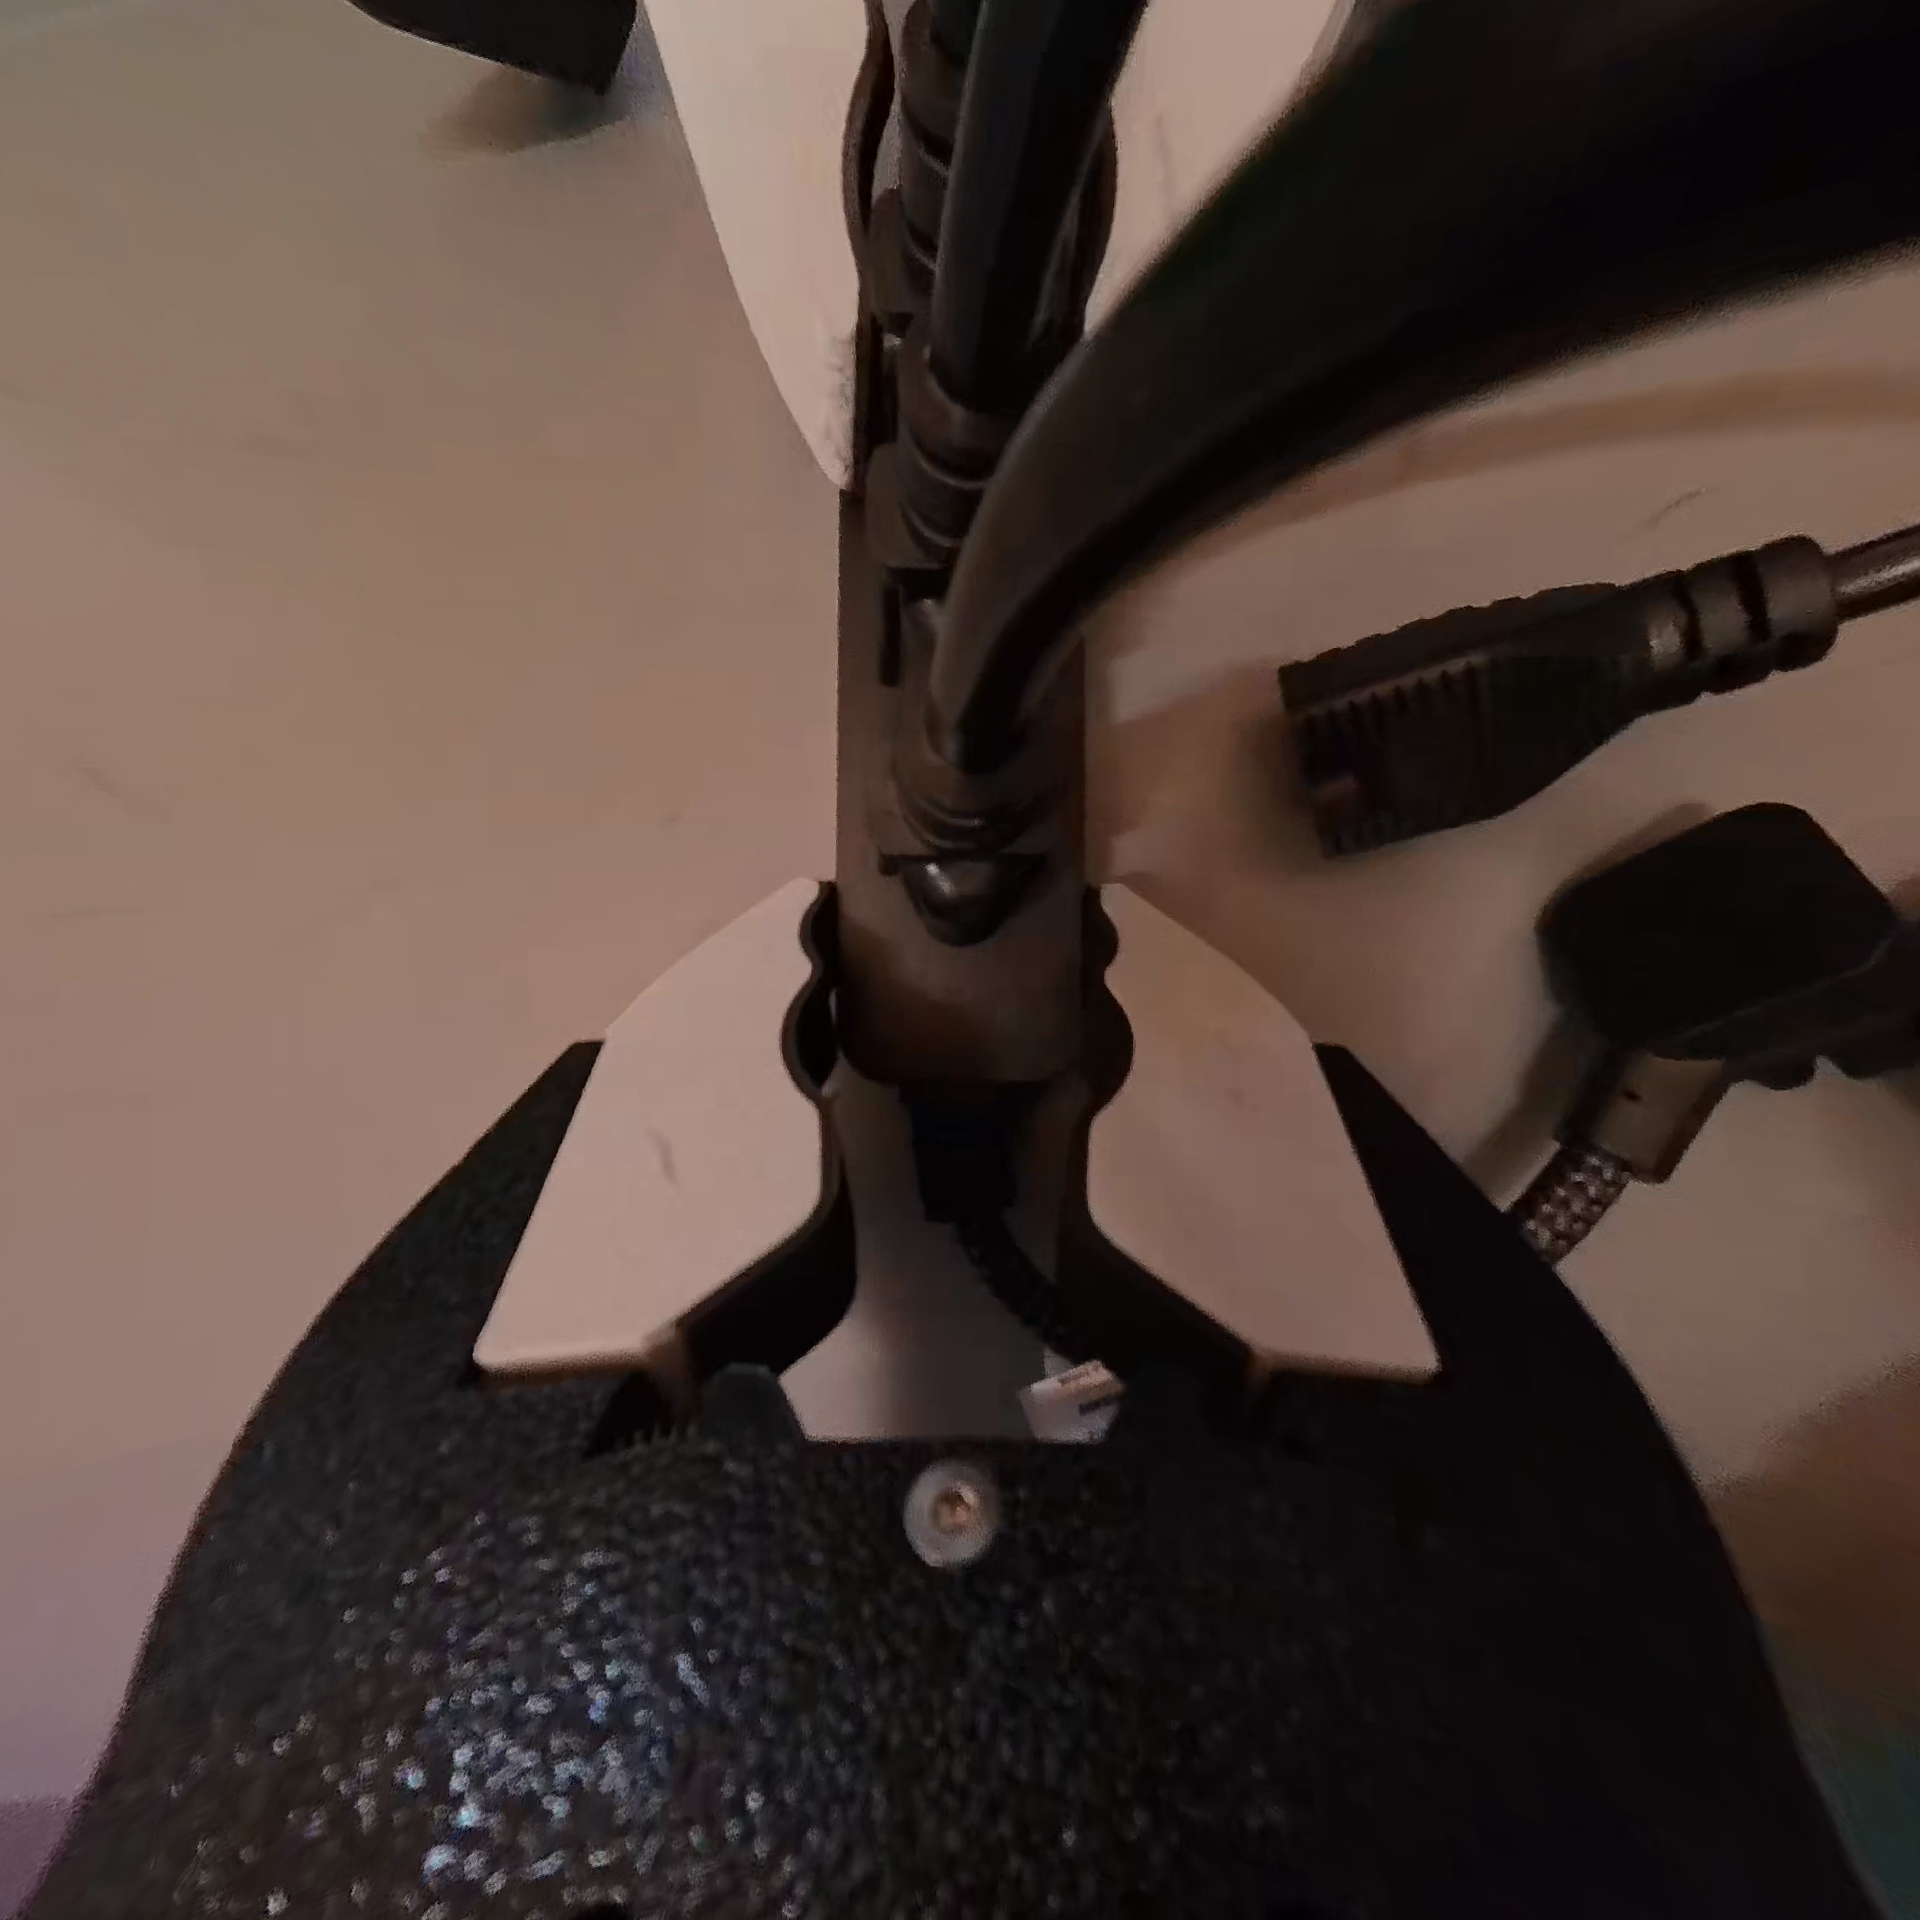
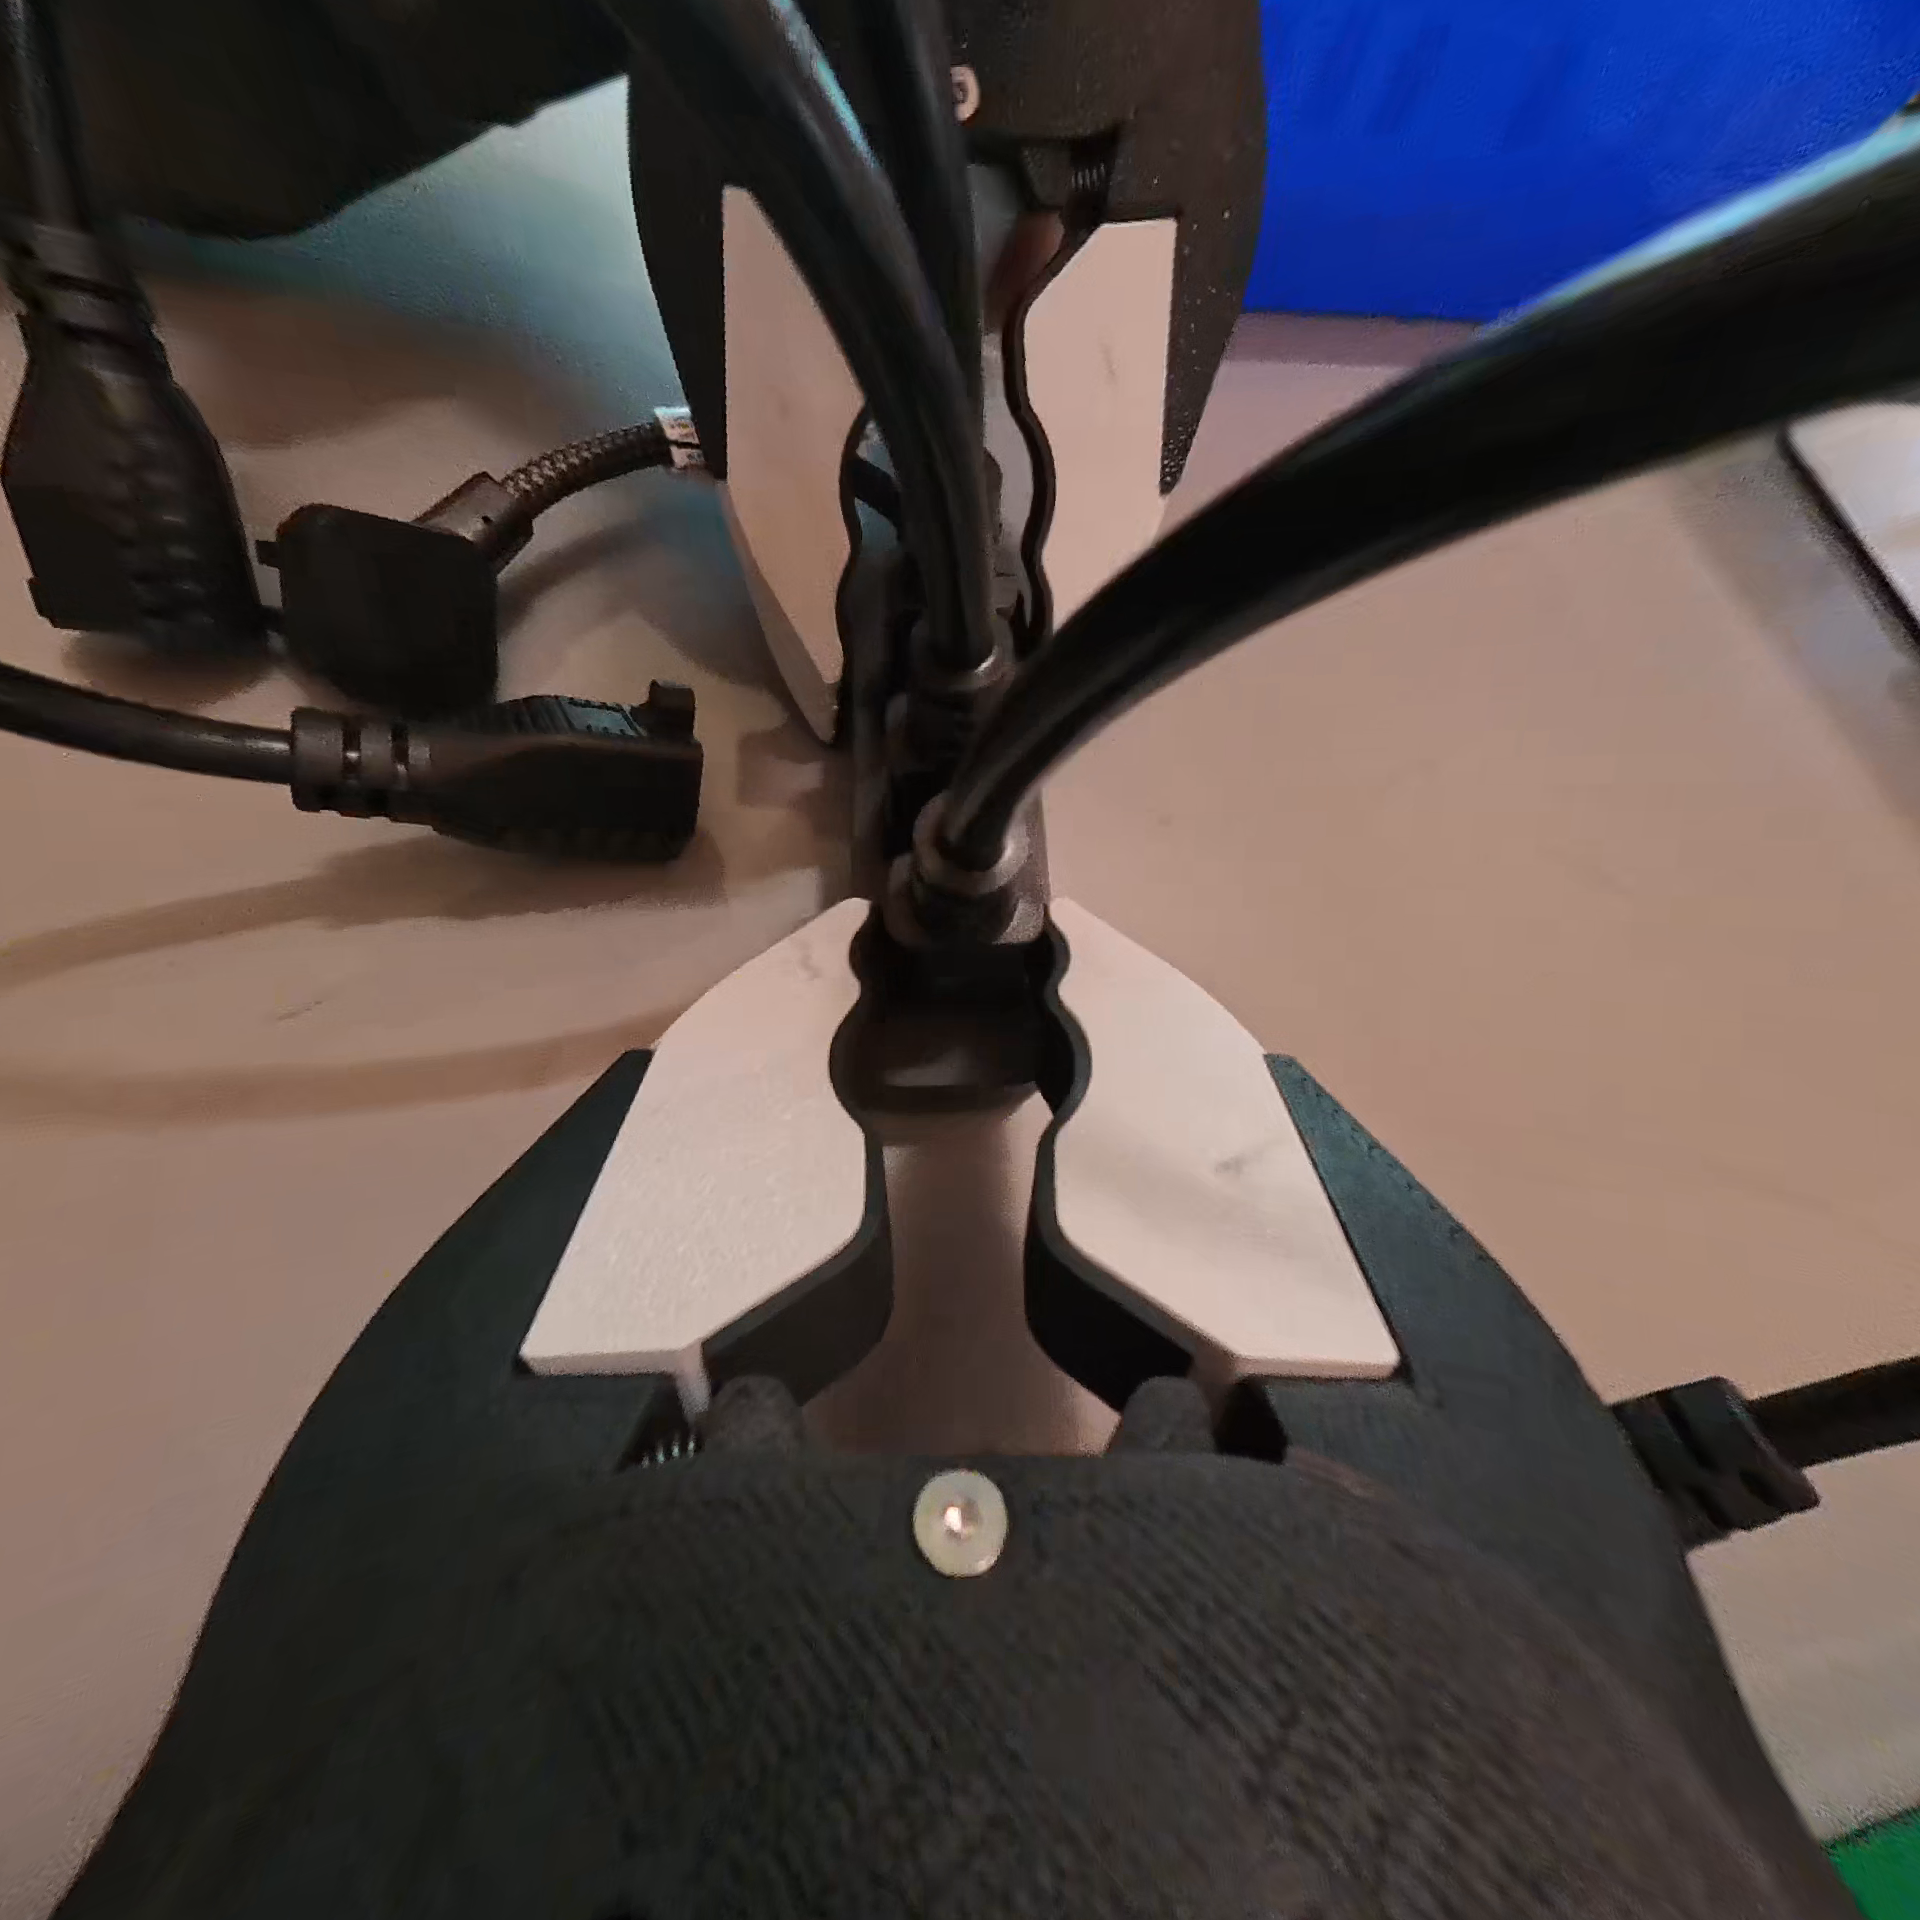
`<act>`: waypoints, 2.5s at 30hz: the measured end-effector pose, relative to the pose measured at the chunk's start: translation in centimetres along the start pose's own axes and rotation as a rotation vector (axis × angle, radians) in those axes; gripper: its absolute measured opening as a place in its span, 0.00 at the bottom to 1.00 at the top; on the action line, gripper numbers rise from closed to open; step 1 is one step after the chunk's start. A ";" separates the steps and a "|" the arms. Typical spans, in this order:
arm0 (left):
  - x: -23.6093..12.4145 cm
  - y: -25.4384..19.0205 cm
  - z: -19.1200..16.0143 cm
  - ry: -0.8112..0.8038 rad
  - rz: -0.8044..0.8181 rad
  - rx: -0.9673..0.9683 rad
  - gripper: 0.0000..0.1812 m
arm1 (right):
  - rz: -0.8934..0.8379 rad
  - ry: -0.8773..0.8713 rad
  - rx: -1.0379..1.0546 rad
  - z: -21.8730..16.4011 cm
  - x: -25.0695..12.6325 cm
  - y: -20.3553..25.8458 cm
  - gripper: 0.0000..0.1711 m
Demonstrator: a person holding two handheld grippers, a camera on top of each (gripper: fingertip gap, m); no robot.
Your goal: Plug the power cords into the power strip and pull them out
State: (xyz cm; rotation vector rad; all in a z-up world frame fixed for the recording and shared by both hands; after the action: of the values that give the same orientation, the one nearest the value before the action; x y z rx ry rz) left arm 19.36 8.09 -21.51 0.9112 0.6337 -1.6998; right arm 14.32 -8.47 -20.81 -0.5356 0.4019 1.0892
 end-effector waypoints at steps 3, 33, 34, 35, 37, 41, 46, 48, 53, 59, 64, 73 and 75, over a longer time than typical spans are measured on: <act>0.0 -0.2 0.2 0.023 0.013 -0.049 0.24 | 0.011 -0.024 0.056 -0.3 0.0 -0.2 0.15; 1.4 -0.3 4.3 0.443 -0.017 -0.124 0.24 | 0.034 -0.098 0.012 0.1 -1.6 -0.5 0.15; 1.5 -0.3 4.3 0.443 -0.016 -0.120 0.24 | 0.035 -0.110 0.029 0.0 -1.5 -0.5 0.15; 1.5 -0.4 4.4 0.446 -0.018 -0.100 0.24 | 0.035 -0.118 0.042 0.0 -1.5 -0.6 0.15; 1.6 -0.3 4.6 0.468 -0.021 -0.077 0.25 | 0.034 -0.124 0.043 0.0 -1.4 -0.6 0.14; 1.7 -0.3 4.7 0.487 -0.031 -0.089 0.25 | 0.037 -0.118 0.059 0.0 -1.4 -0.6 0.14; 1.7 -0.2 4.8 0.500 -0.043 -0.083 0.24 | 0.037 -0.120 0.068 0.0 -1.4 -0.6 0.14; 1.8 -0.1 4.9 0.509 -0.049 -0.083 0.24 | 0.027 -0.117 0.069 0.1 -1.4 -0.5 0.15; 1.8 -0.2 4.9 0.513 -0.037 -0.094 0.24 | 0.008 -0.109 0.054 0.2 -1.2 -0.4 0.15; 1.8 -0.1 4.9 0.509 -0.053 -0.115 0.24 | 0.034 -0.138 0.074 0.1 -1.8 -0.6 0.16; 1.9 -0.2 5.0 0.506 -0.059 -0.109 0.24 | 0.054 -0.149 0.083 -0.1 -2.4 -0.8 0.14; 1.9 -0.2 5.0 0.509 -0.061 -0.131 0.24 | 0.059 -0.177 0.117 -0.3 -2.3 -1.0 0.14; 1.9 -0.2 5.0 0.506 -0.062 -0.140 0.24 | 0.056 -0.174 0.100 -0.3 -2.4 -1.0 0.14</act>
State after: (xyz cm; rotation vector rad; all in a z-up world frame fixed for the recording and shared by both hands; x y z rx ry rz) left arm 17.56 3.24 -20.27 1.2407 1.1104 -1.4581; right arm 14.20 -10.71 -19.54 -0.3397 0.3182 1.1540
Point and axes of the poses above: each gripper's, where its closed fingertips meet, x out along the fingers, z out of its top, y = z × x across the jaws, the point moved 9 cm from there along -x, back along the fingers, and after that the axes turned 5 degrees about -z, right-handed, at the moved point
